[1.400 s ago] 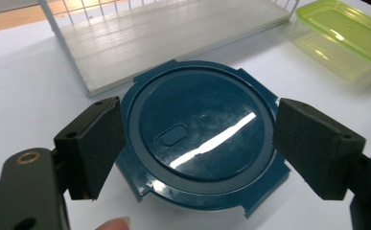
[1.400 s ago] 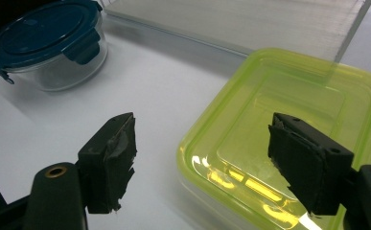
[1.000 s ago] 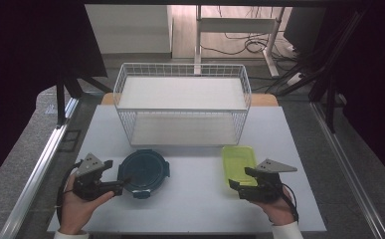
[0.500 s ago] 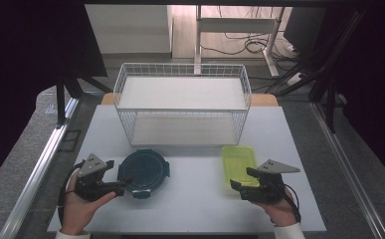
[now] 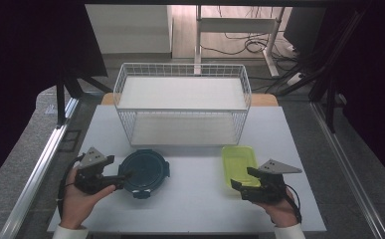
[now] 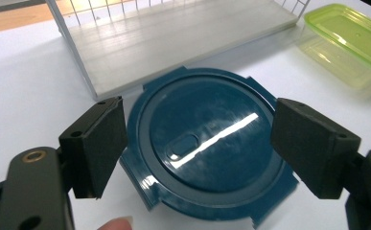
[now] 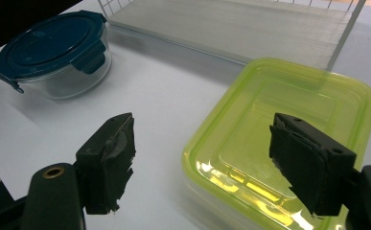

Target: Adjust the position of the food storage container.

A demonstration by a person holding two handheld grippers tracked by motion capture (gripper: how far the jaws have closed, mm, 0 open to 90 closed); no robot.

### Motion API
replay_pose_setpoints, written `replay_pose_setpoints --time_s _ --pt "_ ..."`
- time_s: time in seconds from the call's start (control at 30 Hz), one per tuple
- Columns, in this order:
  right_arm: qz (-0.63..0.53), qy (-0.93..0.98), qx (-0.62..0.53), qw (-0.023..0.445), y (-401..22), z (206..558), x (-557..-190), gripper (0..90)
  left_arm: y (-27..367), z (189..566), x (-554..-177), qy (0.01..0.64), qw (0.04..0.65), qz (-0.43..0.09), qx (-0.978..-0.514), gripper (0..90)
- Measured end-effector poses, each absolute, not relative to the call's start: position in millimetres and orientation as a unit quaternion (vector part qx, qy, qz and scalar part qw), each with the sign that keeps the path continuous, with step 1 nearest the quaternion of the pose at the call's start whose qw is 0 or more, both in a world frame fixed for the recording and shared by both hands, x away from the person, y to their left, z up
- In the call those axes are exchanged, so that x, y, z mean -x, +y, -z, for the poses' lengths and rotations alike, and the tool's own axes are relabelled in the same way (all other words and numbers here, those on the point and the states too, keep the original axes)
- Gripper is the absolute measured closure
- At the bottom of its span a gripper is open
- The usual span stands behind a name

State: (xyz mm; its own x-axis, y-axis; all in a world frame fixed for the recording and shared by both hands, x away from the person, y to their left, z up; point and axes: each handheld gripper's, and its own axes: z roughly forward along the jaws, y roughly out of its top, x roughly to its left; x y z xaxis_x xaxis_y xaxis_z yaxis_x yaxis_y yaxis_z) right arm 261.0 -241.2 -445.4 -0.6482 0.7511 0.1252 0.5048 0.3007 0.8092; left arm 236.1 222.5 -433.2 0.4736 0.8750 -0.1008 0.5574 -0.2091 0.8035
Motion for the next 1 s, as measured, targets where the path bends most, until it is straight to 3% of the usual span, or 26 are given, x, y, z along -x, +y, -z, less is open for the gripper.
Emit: replay_pose_setpoints --time_s 0.73,1.0 --pt "-0.426 0.794 -0.408 0.15 -244 447 -261 23.6 247 440 -293 0.501 0.385 -0.149 -0.76 31.9" --pt "-0.423 0.794 -0.409 0.151 -244 448 -260 23.6 246 442 -311 0.5 0.376 -0.14 -0.767 51.5"
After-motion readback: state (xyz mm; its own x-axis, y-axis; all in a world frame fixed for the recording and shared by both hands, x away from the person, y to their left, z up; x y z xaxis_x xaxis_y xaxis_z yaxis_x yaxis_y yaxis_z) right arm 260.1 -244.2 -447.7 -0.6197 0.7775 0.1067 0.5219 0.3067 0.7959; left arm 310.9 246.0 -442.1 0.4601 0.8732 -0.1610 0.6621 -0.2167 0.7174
